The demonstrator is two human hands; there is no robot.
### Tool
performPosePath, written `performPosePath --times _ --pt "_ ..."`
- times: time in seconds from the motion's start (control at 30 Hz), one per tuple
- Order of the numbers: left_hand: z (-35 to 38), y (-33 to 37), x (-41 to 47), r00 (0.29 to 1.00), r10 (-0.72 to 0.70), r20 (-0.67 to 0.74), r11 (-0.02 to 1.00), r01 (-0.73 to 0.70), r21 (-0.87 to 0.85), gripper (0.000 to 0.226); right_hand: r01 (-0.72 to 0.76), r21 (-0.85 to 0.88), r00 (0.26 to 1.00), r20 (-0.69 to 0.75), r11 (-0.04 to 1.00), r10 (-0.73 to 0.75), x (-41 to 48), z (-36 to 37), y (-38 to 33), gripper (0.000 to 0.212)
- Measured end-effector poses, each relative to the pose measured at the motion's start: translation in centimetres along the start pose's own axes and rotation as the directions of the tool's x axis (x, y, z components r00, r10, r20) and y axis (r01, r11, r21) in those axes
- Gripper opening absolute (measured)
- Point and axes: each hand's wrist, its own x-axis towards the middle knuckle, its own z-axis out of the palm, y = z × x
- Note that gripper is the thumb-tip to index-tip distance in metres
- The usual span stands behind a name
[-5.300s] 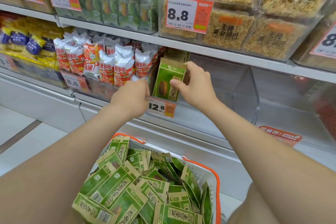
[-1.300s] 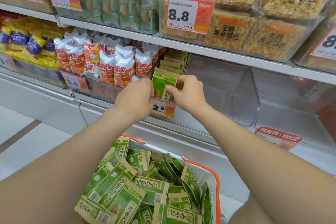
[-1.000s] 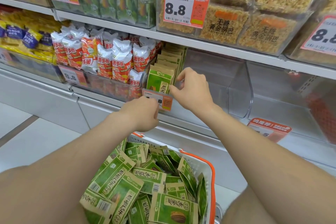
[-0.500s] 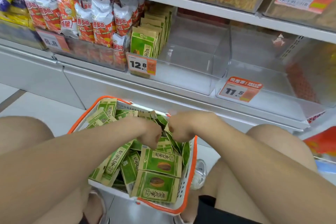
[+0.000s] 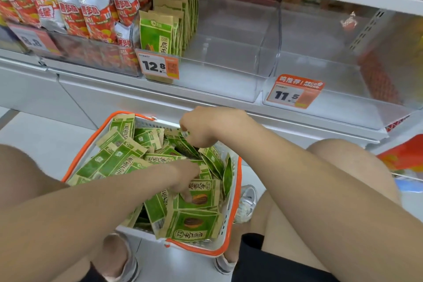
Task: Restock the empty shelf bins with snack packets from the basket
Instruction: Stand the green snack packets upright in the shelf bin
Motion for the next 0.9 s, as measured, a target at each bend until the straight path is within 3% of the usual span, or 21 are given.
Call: performPosePath --times 0.13,0.27,0.4,0.47,0.57,0.6,0.67,0.73,0.83,0.9 --pt "-2.7 -0.9 -0.7 1.000 0.006 0.024 0.993 -0.003 -0.117 0.053 0.002 -0.021 1.000 -0.007 1.000 -0.002 -0.2 -1.0 0.7 0.039" --pt "-5.7 -2.0 -2.5 0.984 -0.048 -0.173 0.977 0.010 -0.212 0.045 -0.034 -0.019 0.999 0.004 0.999 0.034 -1.3 -2.2 1.5 0.032" --pt "-9.4 -3.9 -5.6 0.917 -0.145 -0.371 0.842 -0.082 -0.533 0.022 -0.092 -0.033 0.995 -0.031 0.995 0.091 -1.8 -3.1 2.8 0.033" --pt "-10.9 -4.5 -7.5 0.874 -0.199 -0.442 0.706 -0.185 -0.683 0.020 -0.105 -0.011 0.993 -0.053 0.994 0.104 -1.9 -3.5 3.2 0.028" --pt "-12.5 -5.2 -9.8 0.832 -0.326 -0.448 0.286 -0.365 -0.886 0.027 -0.074 0.101 0.983 -0.158 0.992 0.089 -2.0 -4.6 3.1 0.025" --pt "-12.9 -5.4 -10.3 0.818 -0.372 -0.439 0.132 -0.421 -0.897 0.032 -0.058 0.153 0.969 -0.229 0.987 0.093 -1.9 -4.9 3.1 0.027" --pt "-13.5 -5.5 -10.8 0.768 -0.465 -0.440 -0.053 -0.521 -0.852 0.033 -0.007 0.274 0.917 -0.382 0.962 0.116 -1.7 -5.5 3.0 0.030" --pt "-13.9 -5.4 -11.1 0.683 -0.551 -0.479 -0.085 -0.618 -0.782 0.028 0.046 0.389 0.869 -0.469 0.920 0.155 -1.4 -5.9 2.6 0.031" --pt "-14.6 -5.3 -11.2 0.543 -0.634 -0.550 0.015 -0.702 -0.712 0.027 0.131 0.430 0.844 -0.521 0.893 0.127 -1.3 -6.7 1.8 0.037" --pt "-15.6 -5.8 -11.5 0.499 -0.658 -0.563 0.079 -0.698 -0.711 0.032 0.159 0.432 0.830 -0.546 0.888 0.117 -1.2 -7.6 1.8 0.039"
